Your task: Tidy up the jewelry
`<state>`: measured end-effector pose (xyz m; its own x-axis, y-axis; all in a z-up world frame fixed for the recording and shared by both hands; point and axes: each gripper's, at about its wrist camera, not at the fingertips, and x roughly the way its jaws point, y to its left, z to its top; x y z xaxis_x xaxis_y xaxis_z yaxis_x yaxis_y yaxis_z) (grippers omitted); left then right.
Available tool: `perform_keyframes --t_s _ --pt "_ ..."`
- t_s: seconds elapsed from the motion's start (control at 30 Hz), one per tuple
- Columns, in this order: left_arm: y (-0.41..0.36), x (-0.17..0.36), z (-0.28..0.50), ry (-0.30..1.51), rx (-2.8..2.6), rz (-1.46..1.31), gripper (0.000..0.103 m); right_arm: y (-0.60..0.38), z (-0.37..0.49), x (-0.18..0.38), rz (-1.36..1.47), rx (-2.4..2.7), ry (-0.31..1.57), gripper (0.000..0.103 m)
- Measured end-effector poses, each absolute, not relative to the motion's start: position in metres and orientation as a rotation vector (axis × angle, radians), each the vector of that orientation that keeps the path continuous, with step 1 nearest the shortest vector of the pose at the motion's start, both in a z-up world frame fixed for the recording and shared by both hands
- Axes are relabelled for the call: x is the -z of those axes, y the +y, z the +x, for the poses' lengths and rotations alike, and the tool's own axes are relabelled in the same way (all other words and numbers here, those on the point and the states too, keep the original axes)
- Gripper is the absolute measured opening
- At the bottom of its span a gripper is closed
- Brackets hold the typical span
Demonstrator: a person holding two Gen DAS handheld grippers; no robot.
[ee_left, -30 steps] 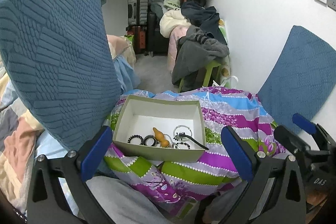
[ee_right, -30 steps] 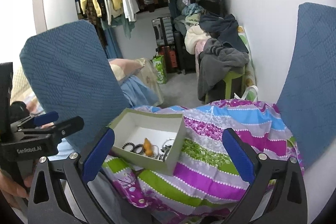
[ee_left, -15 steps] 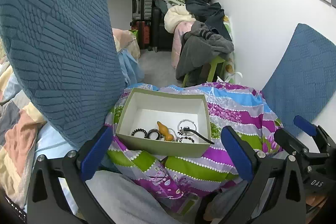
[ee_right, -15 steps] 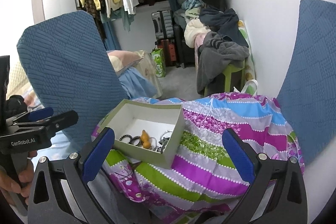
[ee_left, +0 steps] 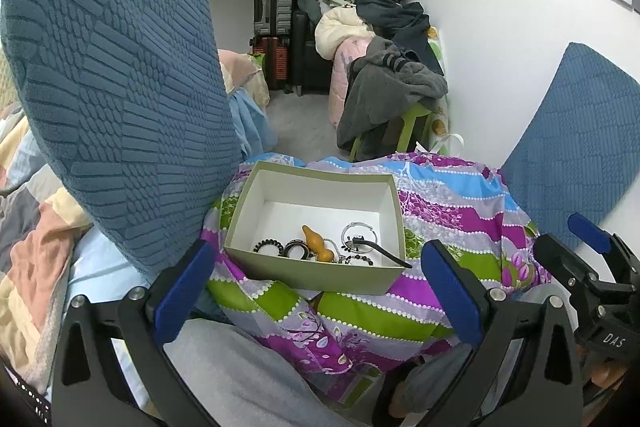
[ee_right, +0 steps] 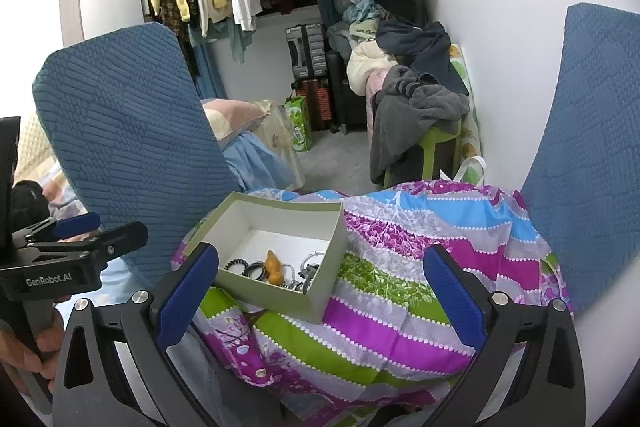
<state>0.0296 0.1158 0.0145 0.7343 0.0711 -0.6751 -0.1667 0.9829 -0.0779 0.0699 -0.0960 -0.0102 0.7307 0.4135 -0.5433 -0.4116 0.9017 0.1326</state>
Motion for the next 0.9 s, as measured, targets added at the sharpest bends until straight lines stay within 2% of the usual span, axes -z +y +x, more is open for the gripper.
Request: perform_keyframes --t_s 0.9 --pt "0.120 -0.016 0.022 0.756 -0.140 -0.165 0.102 -0.085 0.065 0.011 -0.029 -0.447 0.594 0.103"
